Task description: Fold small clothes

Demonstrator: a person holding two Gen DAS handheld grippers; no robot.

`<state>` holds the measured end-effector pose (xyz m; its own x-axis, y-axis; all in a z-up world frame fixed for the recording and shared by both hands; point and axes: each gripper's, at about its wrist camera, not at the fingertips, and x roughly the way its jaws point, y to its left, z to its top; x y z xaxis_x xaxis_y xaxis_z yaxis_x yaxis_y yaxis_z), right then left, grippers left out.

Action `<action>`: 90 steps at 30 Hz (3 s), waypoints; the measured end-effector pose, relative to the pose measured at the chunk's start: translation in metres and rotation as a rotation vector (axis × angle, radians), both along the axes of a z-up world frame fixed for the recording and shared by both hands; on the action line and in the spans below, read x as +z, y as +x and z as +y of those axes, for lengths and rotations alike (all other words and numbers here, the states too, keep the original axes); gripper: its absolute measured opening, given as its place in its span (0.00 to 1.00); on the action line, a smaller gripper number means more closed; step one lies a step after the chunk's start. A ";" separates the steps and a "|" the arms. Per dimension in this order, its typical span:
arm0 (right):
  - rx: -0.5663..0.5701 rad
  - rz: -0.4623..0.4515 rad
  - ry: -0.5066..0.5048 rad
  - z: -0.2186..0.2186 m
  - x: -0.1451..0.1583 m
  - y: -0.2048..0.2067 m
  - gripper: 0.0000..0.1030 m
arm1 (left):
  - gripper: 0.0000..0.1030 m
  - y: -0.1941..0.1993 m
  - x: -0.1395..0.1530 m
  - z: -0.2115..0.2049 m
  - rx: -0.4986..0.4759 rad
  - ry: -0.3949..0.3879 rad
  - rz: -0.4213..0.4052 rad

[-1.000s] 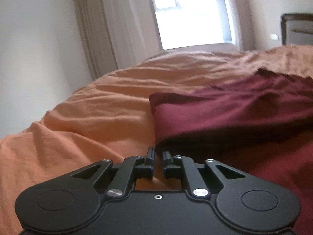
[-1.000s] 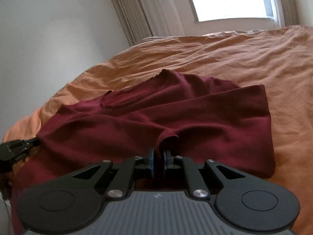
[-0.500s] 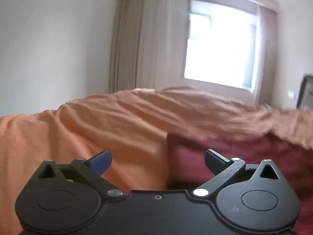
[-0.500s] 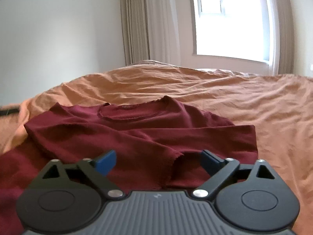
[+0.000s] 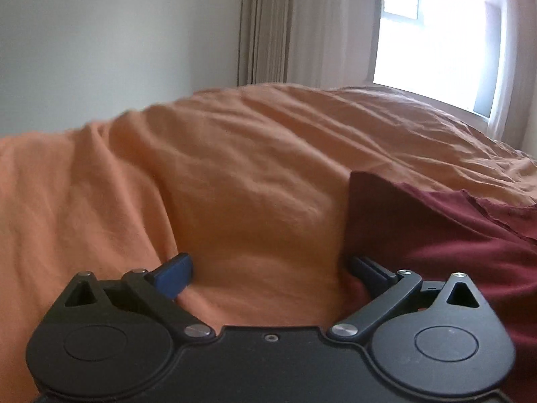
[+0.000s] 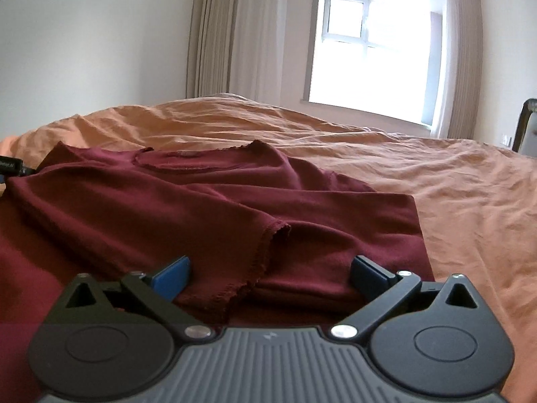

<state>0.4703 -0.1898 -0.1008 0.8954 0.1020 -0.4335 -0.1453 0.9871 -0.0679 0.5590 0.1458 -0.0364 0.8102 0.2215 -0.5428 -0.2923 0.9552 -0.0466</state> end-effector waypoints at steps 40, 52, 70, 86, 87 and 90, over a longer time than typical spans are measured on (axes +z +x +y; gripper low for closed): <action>0.010 0.023 0.074 -0.057 -0.015 -0.237 1.00 | 0.99 -0.259 -0.001 -0.057 -0.243 -0.096 0.019; 0.182 -0.085 -0.201 -0.015 -0.013 -0.320 1.00 | 0.99 -0.303 0.012 -0.066 -0.262 -0.203 0.064; 0.190 -0.329 -0.682 0.081 -0.058 -0.315 0.65 | 0.99 -0.345 0.030 -0.111 -0.428 -0.129 -0.007; 0.288 -0.246 -0.136 0.055 0.050 -0.300 0.14 | 0.99 -0.404 0.002 -0.203 -0.565 0.316 -0.287; 0.290 -0.239 -0.102 0.049 0.056 -0.299 0.14 | 0.99 -0.402 0.001 -0.212 -0.562 0.323 -0.289; 0.290 -0.229 -0.052 0.041 0.070 -0.290 0.13 | 0.99 -0.389 -0.004 -0.237 -0.531 0.339 -0.291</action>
